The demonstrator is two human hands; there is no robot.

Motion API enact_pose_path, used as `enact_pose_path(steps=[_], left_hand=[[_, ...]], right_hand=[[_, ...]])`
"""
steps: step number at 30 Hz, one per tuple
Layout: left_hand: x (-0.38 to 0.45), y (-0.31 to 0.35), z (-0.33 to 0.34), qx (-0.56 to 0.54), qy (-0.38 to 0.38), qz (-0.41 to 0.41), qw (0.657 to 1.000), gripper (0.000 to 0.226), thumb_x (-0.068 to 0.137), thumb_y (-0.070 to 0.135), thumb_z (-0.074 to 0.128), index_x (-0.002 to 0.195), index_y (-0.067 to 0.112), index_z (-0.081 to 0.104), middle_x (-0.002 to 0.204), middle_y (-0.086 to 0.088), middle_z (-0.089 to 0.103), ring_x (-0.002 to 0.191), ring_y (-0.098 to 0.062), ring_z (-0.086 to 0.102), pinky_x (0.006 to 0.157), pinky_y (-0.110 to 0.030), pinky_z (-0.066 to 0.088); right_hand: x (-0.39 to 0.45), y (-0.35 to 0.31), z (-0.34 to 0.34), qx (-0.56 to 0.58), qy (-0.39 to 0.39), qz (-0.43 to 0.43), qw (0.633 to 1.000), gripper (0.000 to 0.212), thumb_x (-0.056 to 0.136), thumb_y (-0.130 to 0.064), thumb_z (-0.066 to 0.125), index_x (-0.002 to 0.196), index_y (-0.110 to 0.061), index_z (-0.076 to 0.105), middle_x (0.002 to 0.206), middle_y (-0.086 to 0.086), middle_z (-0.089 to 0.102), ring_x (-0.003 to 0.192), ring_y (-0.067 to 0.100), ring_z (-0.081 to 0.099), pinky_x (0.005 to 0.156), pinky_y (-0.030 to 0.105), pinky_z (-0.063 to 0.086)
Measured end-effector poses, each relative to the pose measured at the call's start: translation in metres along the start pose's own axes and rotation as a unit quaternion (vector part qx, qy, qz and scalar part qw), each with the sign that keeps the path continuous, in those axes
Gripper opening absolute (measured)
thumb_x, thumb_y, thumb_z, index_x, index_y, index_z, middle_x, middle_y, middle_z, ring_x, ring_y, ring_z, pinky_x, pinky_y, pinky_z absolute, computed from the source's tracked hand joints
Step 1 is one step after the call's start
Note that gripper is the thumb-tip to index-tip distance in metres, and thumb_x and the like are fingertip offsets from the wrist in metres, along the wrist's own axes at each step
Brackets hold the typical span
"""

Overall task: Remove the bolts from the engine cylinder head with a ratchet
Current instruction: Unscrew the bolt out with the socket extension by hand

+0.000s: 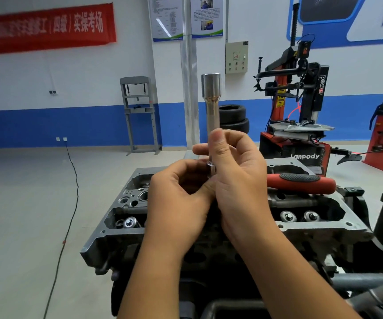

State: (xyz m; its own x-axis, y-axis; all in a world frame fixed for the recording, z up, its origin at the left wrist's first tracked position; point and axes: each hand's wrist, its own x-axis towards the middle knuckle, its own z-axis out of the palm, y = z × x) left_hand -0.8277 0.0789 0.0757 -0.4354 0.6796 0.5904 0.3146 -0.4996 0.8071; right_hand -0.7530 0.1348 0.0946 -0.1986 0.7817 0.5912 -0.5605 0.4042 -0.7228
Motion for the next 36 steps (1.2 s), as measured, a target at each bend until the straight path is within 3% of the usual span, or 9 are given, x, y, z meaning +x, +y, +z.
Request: enact_pose_path(steps=[5, 9, 14, 19, 22, 24, 29, 32, 36], left_hand=[[0.0017, -0.0056, -0.0023, 0.003, -0.009, 0.004, 1.000, 0.009, 0.092, 0.017, 0.078, 0.098, 0.022, 0.081, 0.092, 0.008, 0.081, 0.090, -0.012, 0.078, 0.079, -0.031, 0.061], [0.0002, -0.0056, -0.0038, 0.018, -0.045, 0.011, 0.999, 0.019, 0.098, 0.019, 0.072, 0.112, 0.027, 0.081, 0.100, 0.010, 0.081, 0.099, -0.009, 0.077, 0.088, -0.039, 0.062], [0.0008, -0.0019, -0.0035, 0.000, -0.091, -0.014, 0.996, 0.027, 0.105, 0.029, 0.054, 0.119, 0.030, 0.077, 0.109, 0.009, 0.080, 0.108, -0.010, 0.074, 0.097, -0.043, 0.057], [0.0027, -0.0064, 0.0001, 0.000, -0.028, 0.011, 1.000, 0.020, 0.103, 0.014, 0.064, 0.115, 0.025, 0.074, 0.103, 0.011, 0.080, 0.101, -0.006, 0.075, 0.087, -0.027, 0.060], [0.0027, -0.0098, -0.0004, 0.010, 0.014, 0.021, 1.000, 0.020, 0.093, 0.009, 0.076, 0.104, 0.025, 0.075, 0.093, 0.010, 0.080, 0.089, -0.007, 0.077, 0.077, -0.021, 0.059], [0.0016, -0.0097, -0.0001, 0.025, 0.028, 0.031, 0.999, 0.021, 0.088, 0.008, 0.079, 0.099, 0.025, 0.075, 0.089, 0.010, 0.080, 0.085, -0.007, 0.077, 0.074, -0.022, 0.060], [-0.0002, -0.0031, -0.0030, -0.005, -0.064, 0.017, 0.998, 0.020, 0.105, 0.016, 0.061, 0.116, 0.025, 0.075, 0.108, 0.009, 0.079, 0.106, -0.007, 0.074, 0.092, -0.029, 0.060], [0.0000, -0.0008, -0.0041, -0.017, -0.079, 0.002, 0.997, 0.023, 0.107, 0.015, 0.057, 0.118, 0.024, 0.075, 0.109, 0.008, 0.079, 0.108, -0.009, 0.074, 0.095, -0.033, 0.059], [-0.0007, -0.0017, -0.0004, -0.003, -0.026, 0.005, 1.000, 0.016, 0.095, 0.012, 0.073, 0.105, 0.024, 0.077, 0.095, 0.009, 0.080, 0.092, -0.008, 0.077, 0.080, -0.026, 0.062]], right_hand=[[-0.0020, -0.0032, -0.0002, -0.003, 0.020, -0.009, 1.000, 0.028, 0.088, -0.039, 0.075, 0.085, -0.013, 0.063, 0.084, 0.020, 0.069, 0.076, 0.022, 0.063, 0.080, 0.053, 0.058], [-0.0019, -0.0020, -0.0025, -0.026, 0.024, -0.027, 0.999, 0.028, 0.082, -0.028, 0.085, 0.092, -0.013, 0.064, 0.078, -0.002, 0.069, 0.074, 0.010, 0.065, 0.076, 0.030, 0.055], [-0.0015, -0.0005, -0.0046, -0.021, 0.037, -0.026, 0.999, 0.017, 0.092, -0.023, 0.077, 0.095, -0.010, 0.066, 0.088, 0.009, 0.077, 0.084, 0.018, 0.074, 0.080, 0.033, 0.059], [-0.0006, -0.0012, -0.0021, -0.014, 0.006, 0.012, 1.000, 0.022, 0.102, -0.027, 0.062, 0.098, -0.007, 0.068, 0.086, 0.006, 0.077, 0.082, 0.019, 0.074, 0.083, 0.042, 0.063], [-0.0020, -0.0033, -0.0001, 0.019, -0.014, 0.030, 0.999, 0.029, 0.089, -0.036, 0.072, 0.096, -0.007, 0.070, 0.084, 0.008, 0.076, 0.081, 0.025, 0.074, 0.084, 0.050, 0.063], [-0.0033, -0.0039, -0.0006, 0.019, -0.009, 0.013, 1.000, 0.038, 0.080, -0.035, 0.076, 0.100, -0.005, 0.067, 0.085, 0.010, 0.077, 0.080, 0.023, 0.075, 0.080, 0.045, 0.064], [-0.0017, 0.0002, -0.0041, 0.008, 0.018, -0.008, 1.000, 0.035, 0.085, -0.042, 0.070, 0.097, -0.009, 0.067, 0.088, 0.008, 0.078, 0.084, 0.020, 0.076, 0.081, 0.038, 0.063], [-0.0004, 0.0021, -0.0021, -0.014, 0.015, 0.006, 1.000, 0.040, 0.088, -0.053, 0.060, 0.089, -0.015, 0.072, 0.087, 0.006, 0.078, 0.083, 0.019, 0.074, 0.085, 0.044, 0.062], [-0.0018, -0.0017, -0.0022, 0.023, -0.014, 0.022, 0.999, 0.038, 0.081, -0.055, 0.070, 0.089, -0.018, 0.073, 0.088, 0.008, 0.077, 0.083, 0.023, 0.074, 0.083, 0.049, 0.063]])
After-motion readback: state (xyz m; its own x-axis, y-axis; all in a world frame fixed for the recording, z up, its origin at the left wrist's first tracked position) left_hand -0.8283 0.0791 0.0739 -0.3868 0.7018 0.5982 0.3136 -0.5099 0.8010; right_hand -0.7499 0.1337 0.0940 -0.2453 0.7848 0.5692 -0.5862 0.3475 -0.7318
